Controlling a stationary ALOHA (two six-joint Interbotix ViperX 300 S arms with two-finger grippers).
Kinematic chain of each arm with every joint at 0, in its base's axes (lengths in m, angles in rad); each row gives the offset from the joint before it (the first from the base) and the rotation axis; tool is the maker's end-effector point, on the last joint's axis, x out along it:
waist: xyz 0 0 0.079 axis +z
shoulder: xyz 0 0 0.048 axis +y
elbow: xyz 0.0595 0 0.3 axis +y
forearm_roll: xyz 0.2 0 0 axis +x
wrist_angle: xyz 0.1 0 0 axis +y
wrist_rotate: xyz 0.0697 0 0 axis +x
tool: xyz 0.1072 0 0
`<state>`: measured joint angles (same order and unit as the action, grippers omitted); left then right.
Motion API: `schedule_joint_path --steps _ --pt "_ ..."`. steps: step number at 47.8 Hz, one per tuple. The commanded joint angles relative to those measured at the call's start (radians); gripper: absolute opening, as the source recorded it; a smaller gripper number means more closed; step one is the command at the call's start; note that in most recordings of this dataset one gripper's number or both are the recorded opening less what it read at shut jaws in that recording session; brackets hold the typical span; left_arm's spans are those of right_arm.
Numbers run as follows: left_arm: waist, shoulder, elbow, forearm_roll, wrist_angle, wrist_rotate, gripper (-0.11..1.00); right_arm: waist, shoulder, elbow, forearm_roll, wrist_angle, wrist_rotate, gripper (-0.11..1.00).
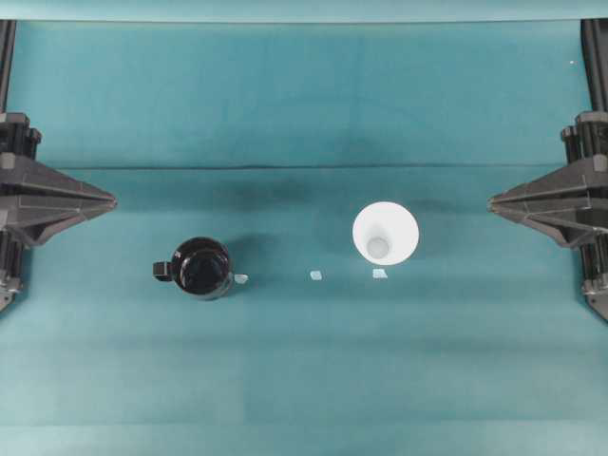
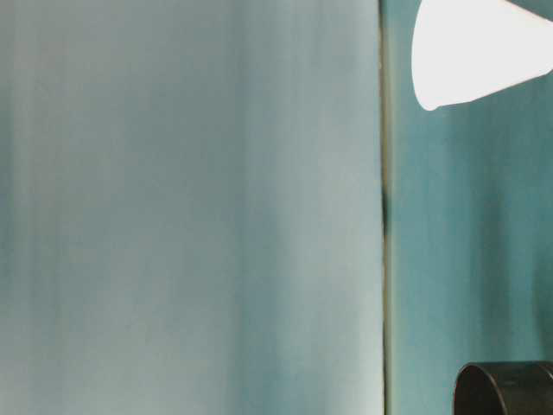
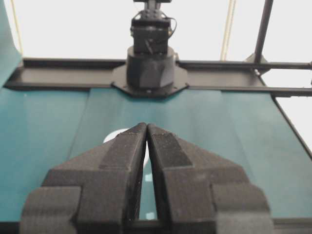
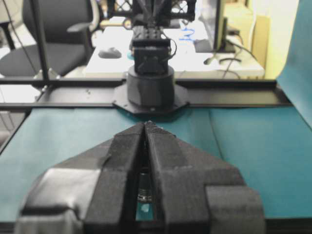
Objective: Put the paper cup into the moved cup holder.
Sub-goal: 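Move the left gripper open toward the black cup holder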
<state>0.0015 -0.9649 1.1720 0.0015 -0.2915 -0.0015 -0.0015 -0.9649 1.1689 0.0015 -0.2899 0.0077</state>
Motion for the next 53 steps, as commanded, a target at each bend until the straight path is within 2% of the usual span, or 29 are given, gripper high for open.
schedule_joint_path --steps 1,4,7,11,18,31,53 --pt "-0.02 0.018 -0.031 0.012 0.015 -0.011 0.13 -0.002 0.012 -0.011 0.003 -0.003 -0.002 0.16" --pt "-0.02 0.023 -0.049 0.012 0.049 -0.011 0.07 -0.002 0.018 -0.02 0.011 0.032 0.002 0.18" --pt "-0.02 0.026 -0.058 0.012 0.081 -0.009 0.0 -0.002 0.023 -0.037 0.014 0.084 0.005 0.09" --pt "-0.02 0.026 -0.061 0.012 0.121 -0.012 0.0 0.0 0.026 -0.061 0.014 0.158 0.008 0.03" --pt "-0.023 0.035 -0.058 0.012 0.204 -0.018 0.0 0.0 0.025 -0.08 0.014 0.227 0.008 0.02" --pt "-0.037 0.146 -0.049 0.012 0.525 -0.041 0.0 0.002 0.026 -0.08 0.014 0.256 0.011 0.02" --pt "-0.044 0.319 0.011 0.012 0.537 -0.044 0.0 0.002 0.026 -0.078 0.02 0.287 0.011 0.02"
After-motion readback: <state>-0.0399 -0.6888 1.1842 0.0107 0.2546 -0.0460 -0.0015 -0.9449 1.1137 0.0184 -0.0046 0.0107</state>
